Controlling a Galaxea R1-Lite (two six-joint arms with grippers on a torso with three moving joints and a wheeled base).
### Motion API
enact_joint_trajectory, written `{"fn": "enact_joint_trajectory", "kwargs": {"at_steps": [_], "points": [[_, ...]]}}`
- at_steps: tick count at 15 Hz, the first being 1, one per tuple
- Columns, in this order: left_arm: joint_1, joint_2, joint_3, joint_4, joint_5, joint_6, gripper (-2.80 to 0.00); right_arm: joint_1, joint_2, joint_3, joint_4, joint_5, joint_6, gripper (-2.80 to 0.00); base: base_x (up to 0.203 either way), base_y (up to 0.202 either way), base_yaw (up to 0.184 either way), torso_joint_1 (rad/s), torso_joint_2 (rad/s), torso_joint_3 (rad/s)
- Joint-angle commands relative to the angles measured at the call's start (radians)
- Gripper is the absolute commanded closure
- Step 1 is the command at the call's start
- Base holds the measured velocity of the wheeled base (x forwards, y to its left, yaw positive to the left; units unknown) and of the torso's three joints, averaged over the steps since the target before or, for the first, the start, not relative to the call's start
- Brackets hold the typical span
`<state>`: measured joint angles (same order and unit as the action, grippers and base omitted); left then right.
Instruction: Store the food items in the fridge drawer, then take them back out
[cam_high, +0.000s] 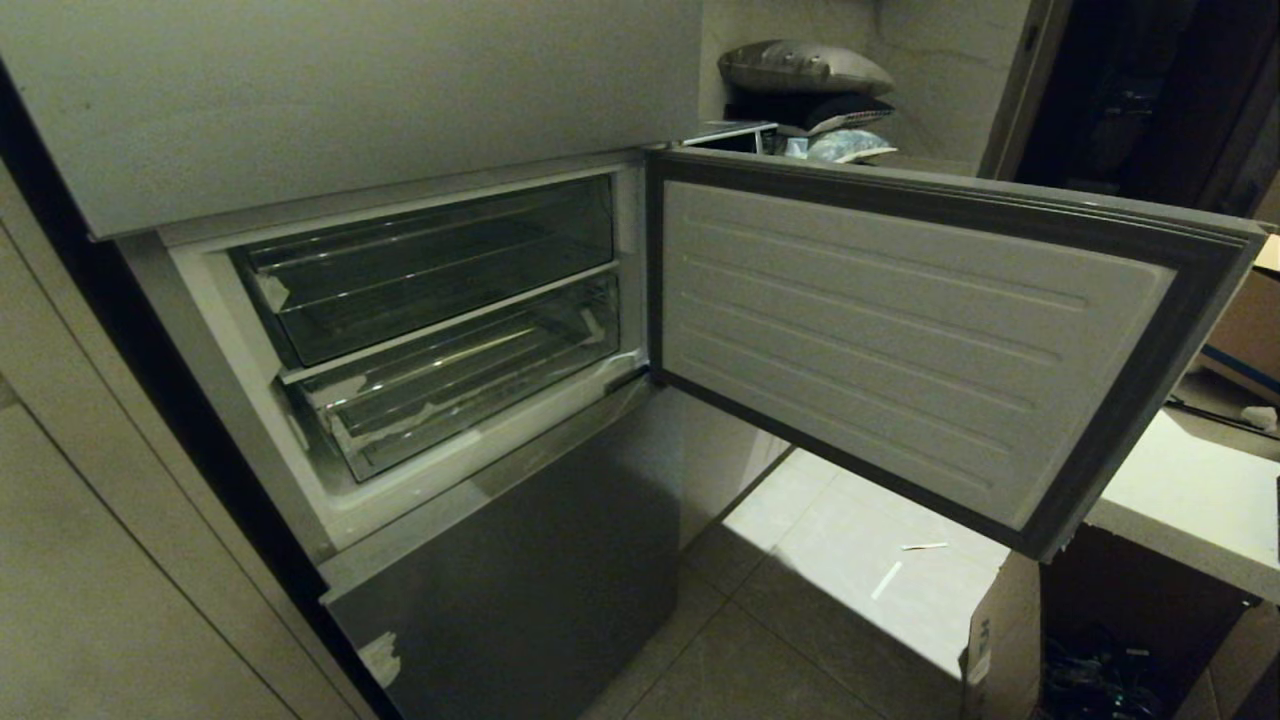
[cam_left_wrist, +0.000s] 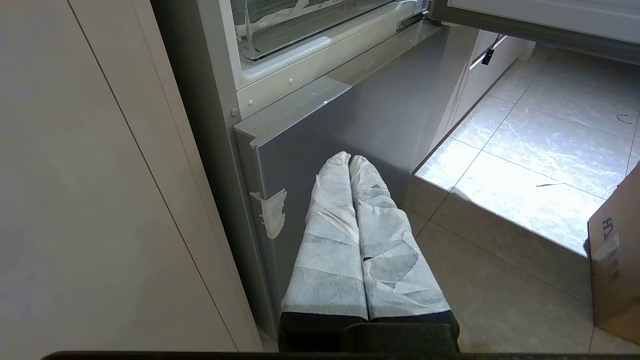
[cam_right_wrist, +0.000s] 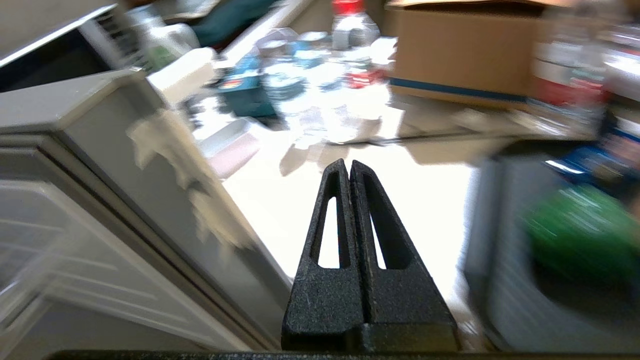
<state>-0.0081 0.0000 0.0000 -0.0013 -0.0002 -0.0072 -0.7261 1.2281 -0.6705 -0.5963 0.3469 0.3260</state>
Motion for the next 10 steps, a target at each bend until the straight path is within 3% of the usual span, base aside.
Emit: {"fn": "enact_joint_trajectory", "kwargs": {"at_steps": [1,4,10], "points": [[0.0,0.0,0.0,0.0,0.0,0.0,0.0,0.065,0.143,-0.025,-0.034,0.005,0.006,0.0,0.0,0.0,0.0,0.0,0.0,0.0],[0.0,0.0,0.0,0.0,0.0,0.0,0.0,0.133,0.185,-0.048,-0.037,0.007,0.008,0.0,0.0,0.0,0.0,0.0,0.0,0.0],[0.0,0.0,0.0,0.0,0.0,0.0,0.0,0.143,0.296,-0.126,-0.114,0.01,-0.002,0.0,0.0,0.0,0.0,0.0,0.0,0.0]]}}
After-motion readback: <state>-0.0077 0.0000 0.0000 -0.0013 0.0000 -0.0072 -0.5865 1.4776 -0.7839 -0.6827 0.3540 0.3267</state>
